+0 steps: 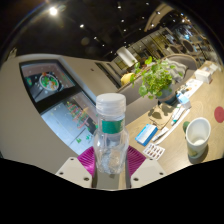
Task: Pour water
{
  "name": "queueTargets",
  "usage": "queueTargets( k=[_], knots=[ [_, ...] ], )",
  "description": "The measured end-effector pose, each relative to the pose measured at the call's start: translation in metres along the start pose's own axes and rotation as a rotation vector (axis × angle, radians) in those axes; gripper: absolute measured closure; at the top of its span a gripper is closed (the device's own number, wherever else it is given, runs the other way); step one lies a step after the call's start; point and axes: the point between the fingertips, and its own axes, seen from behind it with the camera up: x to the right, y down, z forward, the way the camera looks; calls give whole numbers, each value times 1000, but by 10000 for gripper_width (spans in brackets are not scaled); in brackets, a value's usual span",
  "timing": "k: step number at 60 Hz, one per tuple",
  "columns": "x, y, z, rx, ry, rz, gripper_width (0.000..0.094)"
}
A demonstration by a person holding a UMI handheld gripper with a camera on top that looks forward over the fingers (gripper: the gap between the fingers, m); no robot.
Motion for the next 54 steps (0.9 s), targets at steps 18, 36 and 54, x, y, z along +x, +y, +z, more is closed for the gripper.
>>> queueTargets(
  k=[18,36,54],
  knots=[
    [14,-63,-22,36,-295,940,560],
    [70,-65,-15,66,-358,1383,557],
    [67,-55,-23,-30,-238,1032,558]
  ],
)
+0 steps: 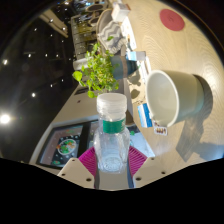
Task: Pour water
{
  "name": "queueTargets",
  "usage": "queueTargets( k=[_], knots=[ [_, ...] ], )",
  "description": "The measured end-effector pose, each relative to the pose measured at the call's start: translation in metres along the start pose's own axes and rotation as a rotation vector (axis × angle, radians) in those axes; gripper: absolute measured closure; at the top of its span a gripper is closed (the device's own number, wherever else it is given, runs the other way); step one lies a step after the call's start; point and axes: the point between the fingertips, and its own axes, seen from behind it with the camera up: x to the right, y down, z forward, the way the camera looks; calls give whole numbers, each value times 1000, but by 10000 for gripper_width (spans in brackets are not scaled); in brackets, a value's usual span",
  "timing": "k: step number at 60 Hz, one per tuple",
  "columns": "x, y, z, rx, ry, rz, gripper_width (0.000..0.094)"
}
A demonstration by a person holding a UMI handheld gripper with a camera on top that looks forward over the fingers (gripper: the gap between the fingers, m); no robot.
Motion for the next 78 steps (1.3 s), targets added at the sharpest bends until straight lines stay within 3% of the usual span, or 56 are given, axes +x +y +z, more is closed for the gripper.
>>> queueTargets(
  k=[12,25,40,48,63,73,78],
  knots=[
    [-28,-42,-23,35,180,-703,555],
    [-31,-152,-67,130,393,-1323,552],
    [40,-269,-113,129,633,-1582,554],
    [75,-299,-129,93,680,-1595,553],
    [108,-308,-137,71,669,-1585,532],
    [111,-307,-138,34,669,-1589,412],
    [117,-303,-147,-27,706,-1580,298]
  ],
)
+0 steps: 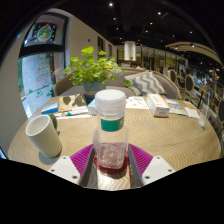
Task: Pour water
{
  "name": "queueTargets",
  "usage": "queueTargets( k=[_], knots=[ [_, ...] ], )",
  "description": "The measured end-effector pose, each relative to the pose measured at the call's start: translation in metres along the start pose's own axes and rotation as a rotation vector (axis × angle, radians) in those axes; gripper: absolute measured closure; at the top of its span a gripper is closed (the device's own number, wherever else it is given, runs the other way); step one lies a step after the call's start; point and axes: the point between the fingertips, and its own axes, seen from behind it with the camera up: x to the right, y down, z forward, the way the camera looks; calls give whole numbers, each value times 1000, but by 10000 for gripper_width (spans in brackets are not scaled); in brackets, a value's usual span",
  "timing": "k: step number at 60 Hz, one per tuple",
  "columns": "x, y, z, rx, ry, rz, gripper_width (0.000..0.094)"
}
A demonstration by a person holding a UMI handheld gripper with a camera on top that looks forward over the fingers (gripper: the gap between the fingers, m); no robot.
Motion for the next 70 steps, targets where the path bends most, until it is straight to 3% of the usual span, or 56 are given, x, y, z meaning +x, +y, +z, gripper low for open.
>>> queueTargets(
  k=[4,5,29,44,70],
  knots=[
    [-2,3,-14,-35,-24,-5,78],
    [-2,4,-17,-46,-30,-4,71],
    [5,16,-190,-236,-12,96,81],
    [-4,7,-245,-229,40,131,81],
    [-20,-26,-270,-179,106,64,80]
  ],
)
